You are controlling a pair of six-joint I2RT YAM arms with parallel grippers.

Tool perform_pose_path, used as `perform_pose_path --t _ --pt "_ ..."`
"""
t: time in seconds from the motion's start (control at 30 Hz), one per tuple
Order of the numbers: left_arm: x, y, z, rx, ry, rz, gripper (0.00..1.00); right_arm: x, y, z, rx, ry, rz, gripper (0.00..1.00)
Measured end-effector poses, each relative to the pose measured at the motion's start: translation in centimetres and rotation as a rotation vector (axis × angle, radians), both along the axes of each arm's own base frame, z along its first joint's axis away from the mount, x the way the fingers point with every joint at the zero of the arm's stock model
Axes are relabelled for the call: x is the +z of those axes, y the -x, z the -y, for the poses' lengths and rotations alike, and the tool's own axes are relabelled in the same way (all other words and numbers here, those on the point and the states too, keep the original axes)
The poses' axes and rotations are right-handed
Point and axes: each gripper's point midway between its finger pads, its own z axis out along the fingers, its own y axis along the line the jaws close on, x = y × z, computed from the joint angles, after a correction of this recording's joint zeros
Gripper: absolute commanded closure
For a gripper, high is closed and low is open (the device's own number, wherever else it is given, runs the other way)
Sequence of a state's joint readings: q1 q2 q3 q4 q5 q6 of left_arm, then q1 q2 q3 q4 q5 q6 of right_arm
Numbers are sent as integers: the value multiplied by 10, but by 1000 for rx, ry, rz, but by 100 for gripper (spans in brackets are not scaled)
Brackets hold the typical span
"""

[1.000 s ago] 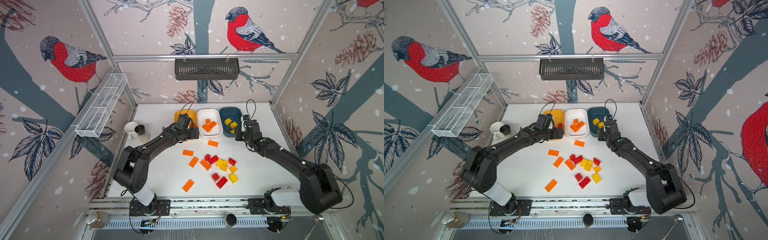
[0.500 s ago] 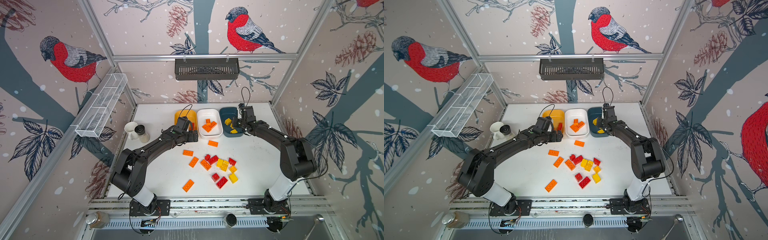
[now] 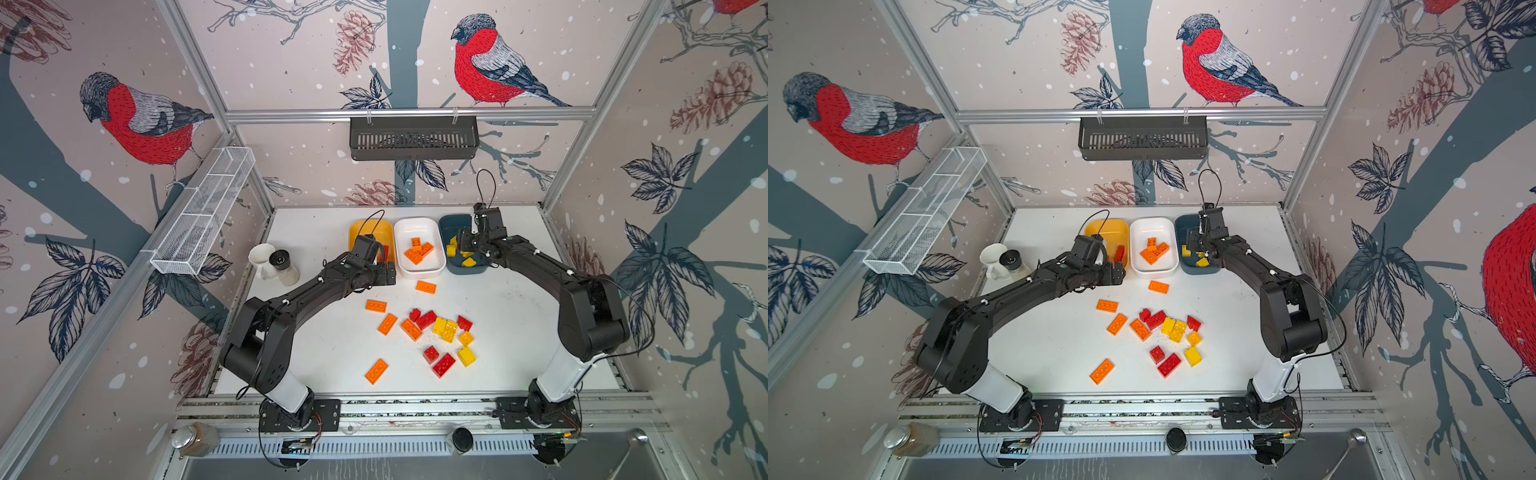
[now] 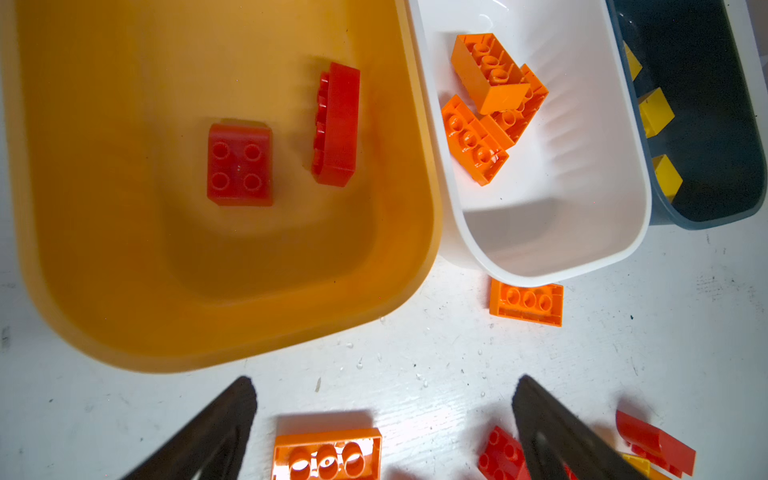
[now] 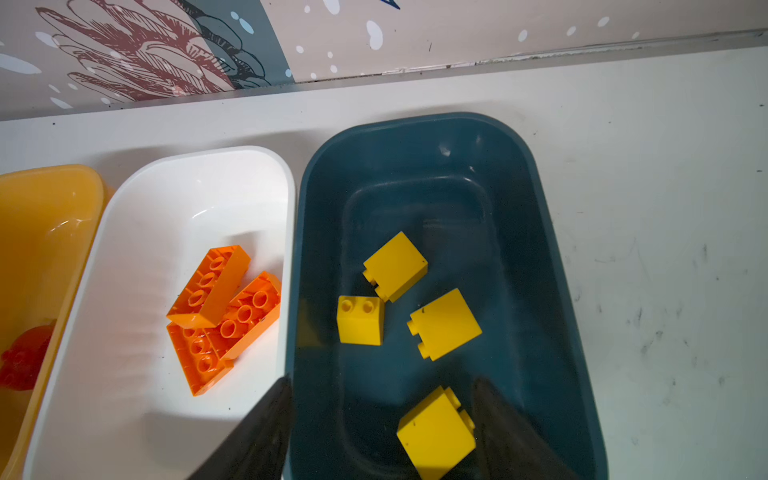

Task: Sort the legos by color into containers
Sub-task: 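Carry the yellow brick with the right gripper and release it into the teal tub, then withdraw the right gripper while left gripper grasps another red brick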

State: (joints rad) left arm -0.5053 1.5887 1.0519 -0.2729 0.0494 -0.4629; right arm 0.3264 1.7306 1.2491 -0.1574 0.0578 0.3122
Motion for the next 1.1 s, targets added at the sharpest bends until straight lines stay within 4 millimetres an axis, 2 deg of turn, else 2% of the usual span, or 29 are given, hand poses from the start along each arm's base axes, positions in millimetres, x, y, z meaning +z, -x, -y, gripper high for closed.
perform_pose_path --t 0.2,0.33,0.37,0.57,0.77,0.93,1.1 --pt "0 1 1 -3 -1 0 3 14 21 5 -2 -11 24 14" --pt "0 3 3 -8 -11 2 3 22 44 10 -9 -31 41 6" --pt "1 4 4 -8 -18 7 3 24 50 12 -10 -35 48 0" --pt "5 20 21 -52 -55 28 3 37 92 34 -75 -85 119 0" --pt "-1 46 40 -131 -109 29 4 52 127 72 -240 -156 230 0" --pt "-11 67 56 -227 -157 15 8 53 148 98 -350 -239 314 0" --pt "-28 89 72 -343 -203 -33 17 40 153 119 -440 -329 310 1"
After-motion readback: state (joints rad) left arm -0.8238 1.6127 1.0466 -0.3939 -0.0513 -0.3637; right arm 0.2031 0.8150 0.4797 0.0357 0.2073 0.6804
